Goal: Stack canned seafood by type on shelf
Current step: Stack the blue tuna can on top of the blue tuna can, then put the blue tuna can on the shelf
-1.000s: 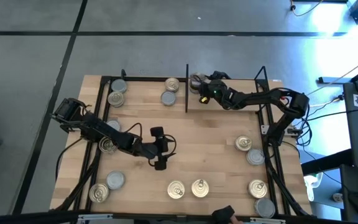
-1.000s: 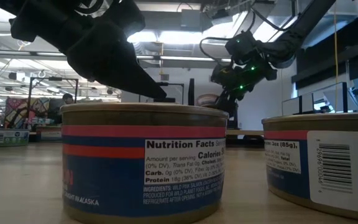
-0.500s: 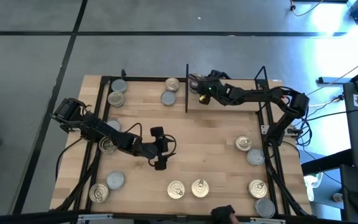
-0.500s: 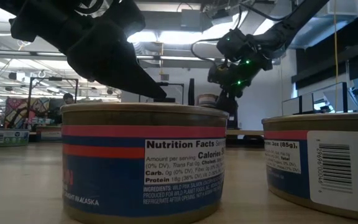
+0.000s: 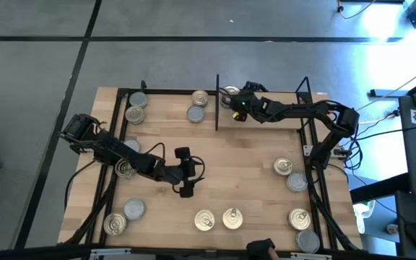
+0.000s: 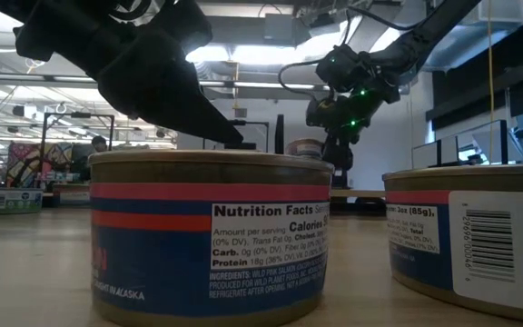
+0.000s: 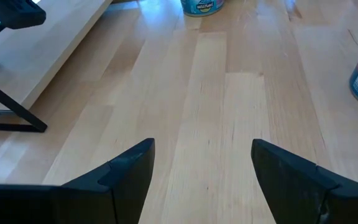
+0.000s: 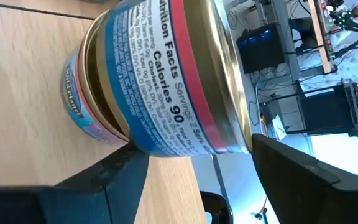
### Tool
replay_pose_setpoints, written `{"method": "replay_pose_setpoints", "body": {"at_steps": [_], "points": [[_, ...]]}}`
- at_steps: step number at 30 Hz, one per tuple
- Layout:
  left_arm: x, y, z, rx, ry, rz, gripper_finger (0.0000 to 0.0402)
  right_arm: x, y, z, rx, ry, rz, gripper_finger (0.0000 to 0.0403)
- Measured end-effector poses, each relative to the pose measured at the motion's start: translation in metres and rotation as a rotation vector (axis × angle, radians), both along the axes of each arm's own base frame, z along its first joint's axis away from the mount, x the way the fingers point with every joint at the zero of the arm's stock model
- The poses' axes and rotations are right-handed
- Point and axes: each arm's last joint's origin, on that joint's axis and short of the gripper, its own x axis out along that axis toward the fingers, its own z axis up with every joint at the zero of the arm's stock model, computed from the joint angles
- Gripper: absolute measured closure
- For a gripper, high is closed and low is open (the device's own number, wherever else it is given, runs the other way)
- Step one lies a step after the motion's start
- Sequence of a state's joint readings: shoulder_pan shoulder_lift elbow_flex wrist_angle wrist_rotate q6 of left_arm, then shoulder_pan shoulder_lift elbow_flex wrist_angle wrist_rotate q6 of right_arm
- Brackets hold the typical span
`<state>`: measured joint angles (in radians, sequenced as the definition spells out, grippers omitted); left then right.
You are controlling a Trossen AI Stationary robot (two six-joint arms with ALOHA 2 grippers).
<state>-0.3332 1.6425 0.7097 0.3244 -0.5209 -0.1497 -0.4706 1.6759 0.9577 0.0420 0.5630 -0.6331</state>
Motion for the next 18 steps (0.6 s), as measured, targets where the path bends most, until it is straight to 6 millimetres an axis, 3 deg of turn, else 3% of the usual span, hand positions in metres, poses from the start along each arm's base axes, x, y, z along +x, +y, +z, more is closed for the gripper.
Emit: {"method": "replay_pose_setpoints", "body": {"at_steps": [18], "points": [[0.0000, 0.0000, -0.0001, -0.001, 0.000, 0.000, 0.0137, -0.0060, 0.0014, 0.0094, -0.047, 0.055, -0.023, 0.0123]]}}
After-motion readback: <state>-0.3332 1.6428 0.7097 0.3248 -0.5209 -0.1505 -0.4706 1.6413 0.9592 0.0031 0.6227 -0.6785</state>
